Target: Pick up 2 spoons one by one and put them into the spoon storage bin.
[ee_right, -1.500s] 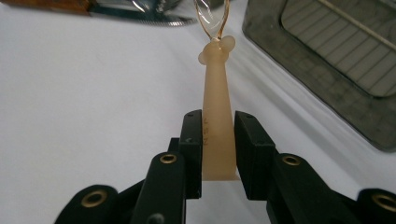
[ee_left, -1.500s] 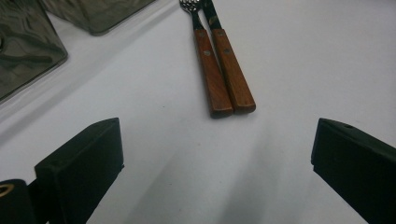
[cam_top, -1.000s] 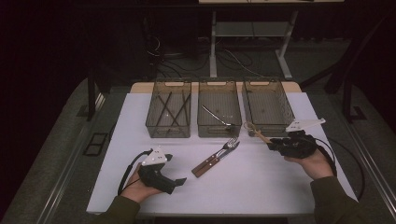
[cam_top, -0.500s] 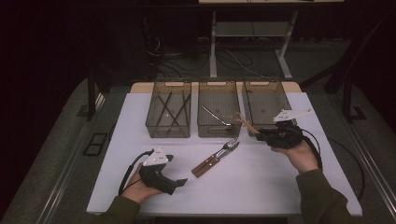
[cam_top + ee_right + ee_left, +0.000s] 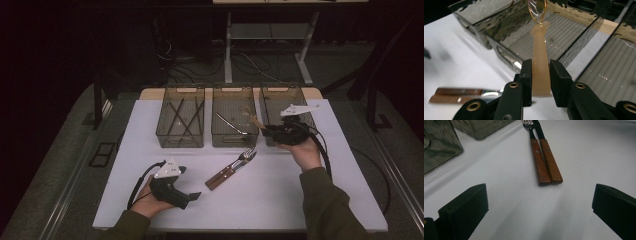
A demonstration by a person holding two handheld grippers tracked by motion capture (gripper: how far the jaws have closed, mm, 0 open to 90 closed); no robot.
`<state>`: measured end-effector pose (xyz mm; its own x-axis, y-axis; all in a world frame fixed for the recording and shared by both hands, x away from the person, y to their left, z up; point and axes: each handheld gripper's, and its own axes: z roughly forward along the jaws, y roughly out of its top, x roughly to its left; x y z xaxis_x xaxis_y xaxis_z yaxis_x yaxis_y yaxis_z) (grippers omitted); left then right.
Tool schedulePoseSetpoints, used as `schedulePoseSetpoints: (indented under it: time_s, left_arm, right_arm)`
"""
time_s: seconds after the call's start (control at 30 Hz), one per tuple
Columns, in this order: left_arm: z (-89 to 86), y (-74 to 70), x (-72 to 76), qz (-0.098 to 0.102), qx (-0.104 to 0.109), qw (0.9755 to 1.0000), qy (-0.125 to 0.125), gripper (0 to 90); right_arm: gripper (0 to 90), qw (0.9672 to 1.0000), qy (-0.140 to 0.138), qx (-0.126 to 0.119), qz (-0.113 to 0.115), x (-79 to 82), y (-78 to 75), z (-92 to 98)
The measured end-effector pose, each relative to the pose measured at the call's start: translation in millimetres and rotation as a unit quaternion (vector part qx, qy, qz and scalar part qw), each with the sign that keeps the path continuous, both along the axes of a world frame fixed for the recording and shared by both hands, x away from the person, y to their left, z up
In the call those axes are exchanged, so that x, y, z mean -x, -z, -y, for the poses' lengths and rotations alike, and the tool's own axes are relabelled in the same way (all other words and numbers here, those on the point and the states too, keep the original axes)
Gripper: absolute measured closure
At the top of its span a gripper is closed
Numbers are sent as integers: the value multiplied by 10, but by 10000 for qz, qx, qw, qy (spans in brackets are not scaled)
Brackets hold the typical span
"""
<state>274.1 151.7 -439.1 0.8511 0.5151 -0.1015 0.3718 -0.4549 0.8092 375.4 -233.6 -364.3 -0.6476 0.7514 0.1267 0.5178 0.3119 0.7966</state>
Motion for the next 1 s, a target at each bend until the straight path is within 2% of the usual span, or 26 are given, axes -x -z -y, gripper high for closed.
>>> schedulePoseSetpoints:
  time_s: [0.1, 0.43, 0.53, 0.7, 0.9, 1.0]
  left_arm:
    - [2, -1, 3, 2, 2, 10000, 2, 0]
    - [15, 1, 12, 5, 6, 10000, 19, 0]
    - [14, -1, 13, 7, 34, 10000, 19, 0]
    - [10, -1, 9, 16, -5, 10000, 36, 0]
    - [11, 0, 9, 16, -10, 10000, 26, 0]
    - [10, -1, 7, 20, -26, 10000, 33, 0]
  right_arm:
    - [728, 9999, 56, -38, -87, -140, 27, -100]
    - [713, 9992, 187, 146, -321, -494, 136, -370]
    - [564, 9993, 212, 55, -307, -551, 163, -404]
    - [448, 9993, 241, -45, -277, -513, 172, -399]
    - [360, 9993, 207, -239, -217, -356, 170, -313]
    - [327, 9995, 228, -178, -135, -261, 173, -240]
